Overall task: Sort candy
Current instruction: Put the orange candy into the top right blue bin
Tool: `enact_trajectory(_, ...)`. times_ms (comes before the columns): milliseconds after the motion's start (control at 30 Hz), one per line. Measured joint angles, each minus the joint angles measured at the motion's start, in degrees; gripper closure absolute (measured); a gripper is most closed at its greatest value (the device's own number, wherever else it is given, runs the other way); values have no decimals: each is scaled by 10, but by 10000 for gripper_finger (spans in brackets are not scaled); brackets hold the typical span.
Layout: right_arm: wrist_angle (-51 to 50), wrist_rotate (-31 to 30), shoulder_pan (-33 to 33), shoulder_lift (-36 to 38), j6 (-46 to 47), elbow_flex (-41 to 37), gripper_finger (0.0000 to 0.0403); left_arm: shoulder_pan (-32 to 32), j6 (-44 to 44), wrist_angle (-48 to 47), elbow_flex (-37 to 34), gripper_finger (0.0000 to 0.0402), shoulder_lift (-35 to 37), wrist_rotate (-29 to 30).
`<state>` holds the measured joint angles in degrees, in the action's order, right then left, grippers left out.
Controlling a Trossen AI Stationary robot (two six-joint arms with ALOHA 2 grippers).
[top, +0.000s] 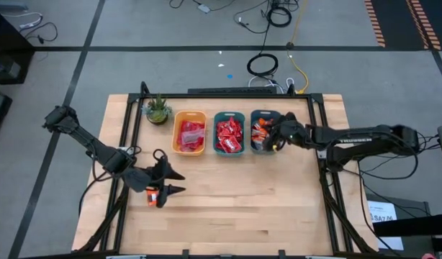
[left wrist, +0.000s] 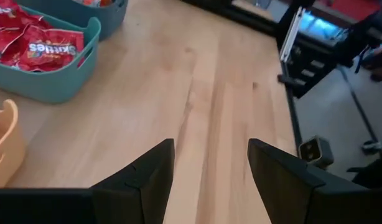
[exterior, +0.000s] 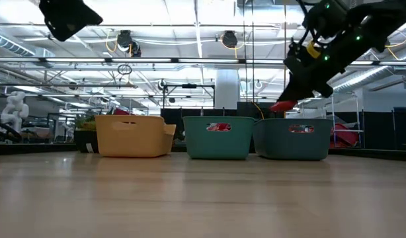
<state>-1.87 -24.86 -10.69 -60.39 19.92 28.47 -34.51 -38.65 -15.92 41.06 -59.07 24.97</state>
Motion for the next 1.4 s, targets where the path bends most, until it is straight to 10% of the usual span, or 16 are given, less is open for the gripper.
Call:
enact_trajectory(600,-2,28,-66,-8,-45,-2,256,58,-33,60,0,181,-2,59)
enact_trajectory(933,4,112,-53,31,50,-2,205,84,-60,60,0,82,-2,-13)
enact_trajectory(1400,4,155,106,26,186,-2,211,78,-93,-54,0,75,-2,-179)
